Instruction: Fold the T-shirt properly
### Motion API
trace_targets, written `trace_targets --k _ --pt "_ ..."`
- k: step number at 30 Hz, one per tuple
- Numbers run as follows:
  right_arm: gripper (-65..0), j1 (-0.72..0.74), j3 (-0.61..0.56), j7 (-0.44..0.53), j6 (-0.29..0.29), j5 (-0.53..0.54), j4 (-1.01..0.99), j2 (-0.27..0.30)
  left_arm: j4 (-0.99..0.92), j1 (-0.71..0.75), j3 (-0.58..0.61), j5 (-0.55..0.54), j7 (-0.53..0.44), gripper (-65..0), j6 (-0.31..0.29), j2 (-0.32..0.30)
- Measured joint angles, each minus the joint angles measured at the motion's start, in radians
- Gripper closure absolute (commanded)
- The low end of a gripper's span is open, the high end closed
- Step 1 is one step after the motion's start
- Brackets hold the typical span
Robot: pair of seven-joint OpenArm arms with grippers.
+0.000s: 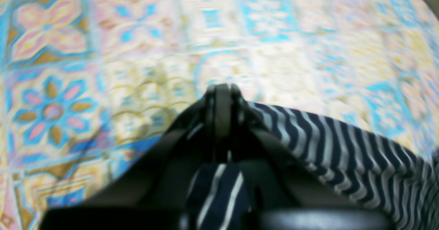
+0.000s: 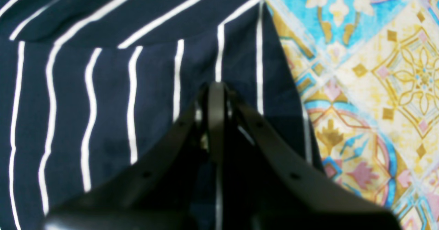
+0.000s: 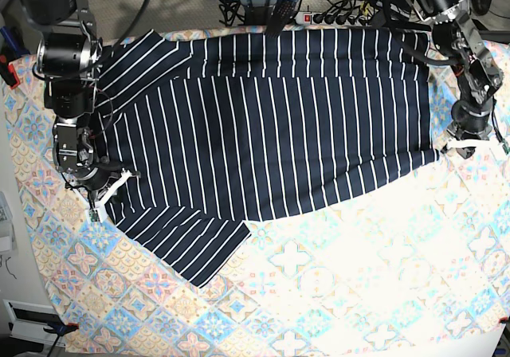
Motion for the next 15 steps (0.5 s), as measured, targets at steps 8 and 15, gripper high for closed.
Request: trace_targets --k 8,15 --pt "-0.7 -0.001 0.000 -0.003 0.000 -0.001 0.000 0.001 -0.133 -0.046 -0.053 -0.002 0.003 -21.3 -0.005 -0.015" --pt "-0.7 -0.001 0.000 -0.003 0.000 -0.001 0.000 0.001 -0.230 -0.126 -0.018 -0.004 -0.002 -22.0 -0.008 -0.015"
